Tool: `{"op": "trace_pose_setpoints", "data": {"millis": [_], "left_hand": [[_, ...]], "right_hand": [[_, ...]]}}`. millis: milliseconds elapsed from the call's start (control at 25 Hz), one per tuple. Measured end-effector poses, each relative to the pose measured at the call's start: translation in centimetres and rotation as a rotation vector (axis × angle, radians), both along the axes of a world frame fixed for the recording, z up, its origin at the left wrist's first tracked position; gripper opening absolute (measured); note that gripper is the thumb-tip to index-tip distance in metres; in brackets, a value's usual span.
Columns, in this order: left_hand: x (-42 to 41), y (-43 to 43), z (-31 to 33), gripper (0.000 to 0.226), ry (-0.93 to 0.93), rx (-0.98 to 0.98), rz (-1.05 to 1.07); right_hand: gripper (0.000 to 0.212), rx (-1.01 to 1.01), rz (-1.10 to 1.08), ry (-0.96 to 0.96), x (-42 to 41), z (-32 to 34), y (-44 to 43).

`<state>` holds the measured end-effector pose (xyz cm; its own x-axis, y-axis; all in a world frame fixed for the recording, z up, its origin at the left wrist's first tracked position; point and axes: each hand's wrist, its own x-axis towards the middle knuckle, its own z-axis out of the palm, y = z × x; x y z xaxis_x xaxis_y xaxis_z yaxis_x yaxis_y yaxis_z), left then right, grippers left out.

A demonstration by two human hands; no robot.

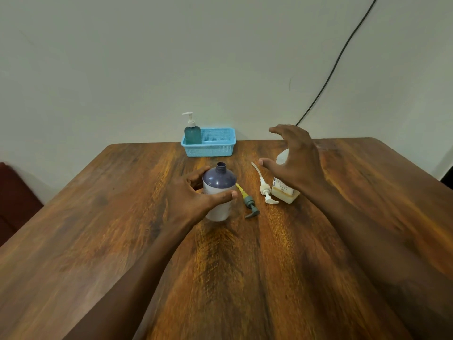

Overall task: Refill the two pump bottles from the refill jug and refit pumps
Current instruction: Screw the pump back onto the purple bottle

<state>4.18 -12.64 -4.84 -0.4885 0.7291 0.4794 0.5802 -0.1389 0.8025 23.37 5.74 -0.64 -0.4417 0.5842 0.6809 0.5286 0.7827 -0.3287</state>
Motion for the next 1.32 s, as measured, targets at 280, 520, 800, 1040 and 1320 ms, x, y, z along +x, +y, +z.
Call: {"op": "trace_pose_setpoints", "data": {"millis": [280,520,800,1040,1320], "left_hand": [[-1.7,-1.3,-0.5,0.065,0.023,0.015,0.064],[-2.9,-1.7,-1.2,0.073,0.022,0.01,0.099],[-3.5,-2.2,-1.8,0.078,0.012,0.014,0.126],[-3.8,-3.3,-2.1,0.077,0.008,-0.01,0.113],[-2.8,-3.8,-0.9,0.061,0.022,-0.008,0.109]], "right_hand": [[0.044,-0.246,0.318,-0.318,-3.9,-1.6,-1.7],[0.037,-0.076,0.27,-0.891,-5.2,-4.8,-0.5],[0.031,-0.087,0.316,-0.836,-5.1,-4.8,-0.5],[0.044,-0.559,0.414,0.232,-5.9,-0.2,-2.8],[0.035,-0.878,0.752,0.722,-6.5,5.5,-6.3]]}}
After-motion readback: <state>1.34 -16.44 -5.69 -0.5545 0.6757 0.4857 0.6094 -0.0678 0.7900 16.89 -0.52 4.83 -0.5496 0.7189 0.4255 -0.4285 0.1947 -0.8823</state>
